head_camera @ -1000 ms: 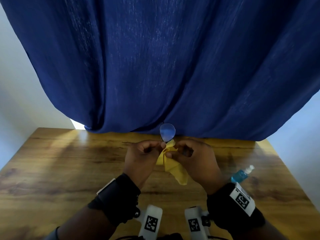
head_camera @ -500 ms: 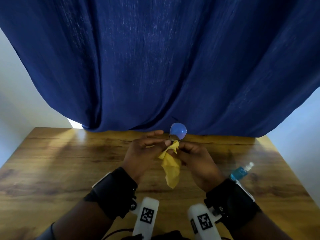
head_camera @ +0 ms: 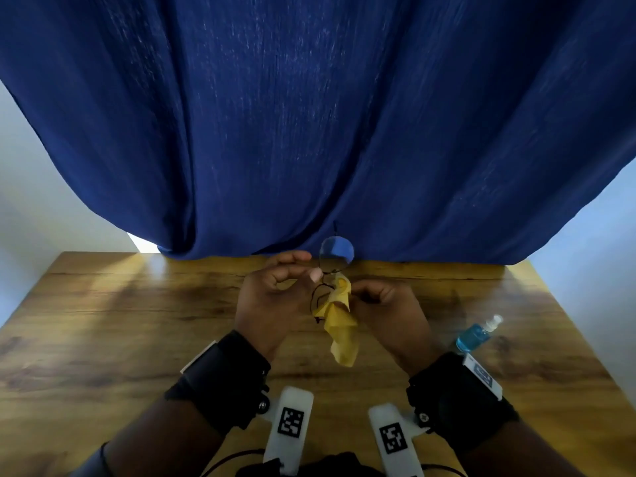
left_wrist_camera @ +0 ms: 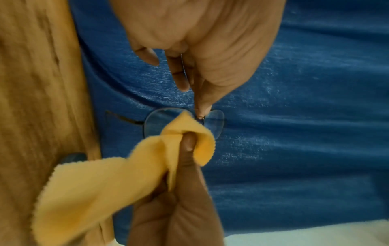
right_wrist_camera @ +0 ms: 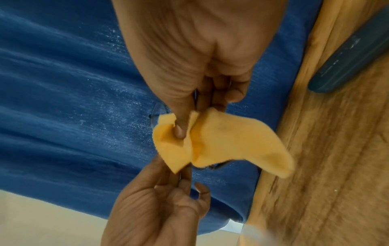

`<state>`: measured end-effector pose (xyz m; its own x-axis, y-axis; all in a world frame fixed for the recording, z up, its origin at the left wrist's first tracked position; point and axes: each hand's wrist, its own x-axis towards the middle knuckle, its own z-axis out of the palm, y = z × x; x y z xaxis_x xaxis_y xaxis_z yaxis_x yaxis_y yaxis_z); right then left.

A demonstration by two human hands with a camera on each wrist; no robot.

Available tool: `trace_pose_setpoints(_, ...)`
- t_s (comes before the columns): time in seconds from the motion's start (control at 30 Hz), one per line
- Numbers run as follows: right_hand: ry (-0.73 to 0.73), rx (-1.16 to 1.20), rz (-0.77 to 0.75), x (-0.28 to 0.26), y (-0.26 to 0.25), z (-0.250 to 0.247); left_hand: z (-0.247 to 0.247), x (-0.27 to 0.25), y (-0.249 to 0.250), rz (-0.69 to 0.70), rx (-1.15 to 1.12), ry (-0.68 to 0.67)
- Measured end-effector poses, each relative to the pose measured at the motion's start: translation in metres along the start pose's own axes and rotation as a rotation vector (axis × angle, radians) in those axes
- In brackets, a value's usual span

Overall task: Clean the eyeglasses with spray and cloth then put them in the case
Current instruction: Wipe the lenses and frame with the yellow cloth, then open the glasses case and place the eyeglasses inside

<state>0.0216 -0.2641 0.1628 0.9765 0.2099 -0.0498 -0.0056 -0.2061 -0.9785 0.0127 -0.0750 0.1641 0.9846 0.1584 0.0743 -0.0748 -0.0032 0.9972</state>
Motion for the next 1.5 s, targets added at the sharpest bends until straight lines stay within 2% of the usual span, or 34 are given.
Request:
trace_pose_setpoints(0.1, -0.014, 0.001, 0.024, -0.004, 0.000, 0.003, 0.000, -0.001, -0.004, -0.072, -0.078, 0.017)
trace_pose_setpoints(0.2, 0.061, -0.027, -0.022, -0.005, -0.002, 0.008, 0.003, -0.005, -0.008, -0.102, -0.113, 0.007)
trace_pose_setpoints(0.3, 0.091, -0.080, -0.063, -0.005, 0.002, 0.012, -0.002, -0.002, -0.007, -0.196, -0.220, 0.026)
trace_pose_setpoints(0.37, 0.077, -0.192, -0.084, -0.008, 0.011, 0.017, -0.008, 0.003, -0.006, -0.248, -0.306, 0.056)
trace_pose_setpoints(0.47, 0.082, -0.377, -0.061, -0.016, 0.026, 0.025, -0.019, 0.013, -0.004, -0.245, -0.352, 0.112)
trace_pose_setpoints(0.73, 0.201, -0.311, 0.091, -0.040, 0.063, 0.003, -0.049, 0.007, -0.026, -0.269, -0.176, 0.134)
trace_pose_setpoints(0.87, 0.250, -0.219, 0.225, -0.071, 0.101, -0.020, -0.054, -0.003, -0.032, -0.160, 0.019, 0.065)
trace_pose_setpoints(1.0, 0.425, 0.126, 0.426, -0.095, 0.130, -0.045, -0.051, -0.009, -0.037, 0.035, 0.269, -0.052)
trace_pose_setpoints(1.07, 0.465, 0.199, 0.483, -0.103, 0.138, -0.056, -0.045, -0.012, -0.044, 0.132, 0.415, -0.130)
trace_pose_setpoints(1.13, 0.485, 0.124, 0.484, -0.109, 0.148, -0.070, -0.037, -0.015, -0.053, 0.210, 0.544, -0.206)
trace_pose_setpoints(1.3, 0.473, -0.491, 0.398, -0.109, 0.167, -0.112, -0.013, -0.020, -0.083, 0.424, 0.837, -0.312)
trace_pose_setpoints(1.4, 0.431, -0.605, 0.364, -0.097, 0.177, -0.135, 0.004, -0.027, -0.096, 0.468, 0.960, -0.283)
trace_pose_setpoints(1.5, 0.351, -0.614, 0.359, -0.078, 0.195, -0.152, 0.023, -0.034, -0.108, 0.478, 1.062, -0.291)
